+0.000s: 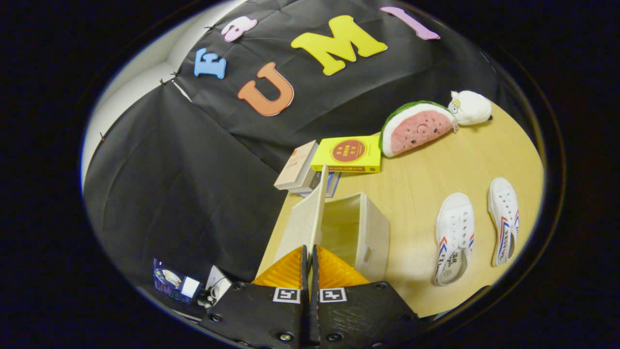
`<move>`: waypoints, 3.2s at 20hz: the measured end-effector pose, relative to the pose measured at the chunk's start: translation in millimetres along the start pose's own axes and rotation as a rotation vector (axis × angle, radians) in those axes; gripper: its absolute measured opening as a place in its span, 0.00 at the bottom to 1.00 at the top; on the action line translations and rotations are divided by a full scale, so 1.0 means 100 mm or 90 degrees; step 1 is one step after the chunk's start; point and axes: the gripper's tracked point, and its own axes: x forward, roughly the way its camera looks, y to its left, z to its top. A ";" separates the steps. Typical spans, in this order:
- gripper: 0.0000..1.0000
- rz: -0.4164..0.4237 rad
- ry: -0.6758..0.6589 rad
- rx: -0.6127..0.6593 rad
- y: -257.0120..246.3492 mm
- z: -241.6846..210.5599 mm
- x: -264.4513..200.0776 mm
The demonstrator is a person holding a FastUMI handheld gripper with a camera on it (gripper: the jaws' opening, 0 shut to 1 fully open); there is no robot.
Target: Open the storage box then place both shoes into the box .Put the left shoe in first, then the right shoe, with the right side of both shoes facing outward in a uniform manner.
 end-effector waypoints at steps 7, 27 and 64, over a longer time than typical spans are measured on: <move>0.00 0.040 -0.042 -0.129 1.04 0.12 0.01; 0.90 0.092 -0.070 -0.353 2.17 -0.05 0.33; 0.93 -0.375 0.142 -0.097 -2.95 -0.52 -0.14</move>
